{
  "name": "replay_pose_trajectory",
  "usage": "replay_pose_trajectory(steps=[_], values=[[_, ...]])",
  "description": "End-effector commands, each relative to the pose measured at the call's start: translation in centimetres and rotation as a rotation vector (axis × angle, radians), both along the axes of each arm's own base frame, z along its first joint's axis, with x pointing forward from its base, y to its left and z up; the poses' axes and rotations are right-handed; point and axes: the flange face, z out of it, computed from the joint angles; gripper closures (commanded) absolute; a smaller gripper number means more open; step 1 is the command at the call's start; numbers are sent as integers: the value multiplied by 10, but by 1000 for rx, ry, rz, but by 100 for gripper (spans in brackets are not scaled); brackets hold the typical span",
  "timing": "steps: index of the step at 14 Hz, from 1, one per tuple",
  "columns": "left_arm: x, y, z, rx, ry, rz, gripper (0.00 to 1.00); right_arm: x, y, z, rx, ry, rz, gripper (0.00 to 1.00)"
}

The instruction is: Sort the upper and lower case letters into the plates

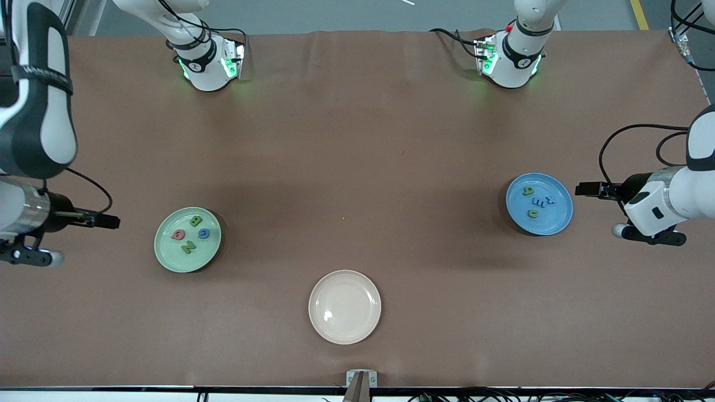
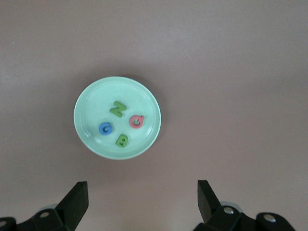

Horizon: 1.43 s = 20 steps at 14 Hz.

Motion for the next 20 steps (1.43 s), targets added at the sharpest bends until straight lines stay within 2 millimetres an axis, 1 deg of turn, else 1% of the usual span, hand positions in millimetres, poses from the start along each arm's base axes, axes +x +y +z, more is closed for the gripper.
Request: replay_pose_trajectory(steps=[1,2,4,6,8,10,12,13,14,17,19,20], values=[[-17,17,45,-30,-50,-10,0,-5,-20,21,-1,17,-19,0],[-21,20,54,-39,-62,-11,0,-7,-27,24,9,21,-21,0],[-30,17,68,-26,-80,-9,0,-6,-28,36,3,1,-7,0],[-35,11,79,-14,-96,-5,0,-5,-29,39,7,-5,-9,0],[-42,17,92,-18,-117,16,0,-5,-26,39,7,-3,-3,0],[-43,19,99,-18,-130,26,0,-5,-24,40,14,-5,5,0],[-46,18,106,-18,-146,23,0,-4,-14,41,28,-8,11,0],[-46,17,108,-18,-151,22,0,-4,-9,47,34,-21,19,0],[-48,19,115,-16,-165,26,0,-5,-6,52,35,-28,24,0],[-56,21,131,-14,-192,29,0,-15,-9,76,54,-64,24,0],[-63,23,142,-14,-211,32,0,-23,-8,85,60,-60,57,0],[-65,23,146,-14,-217,32,0,-26,-8,87,66,-54,90,0]])
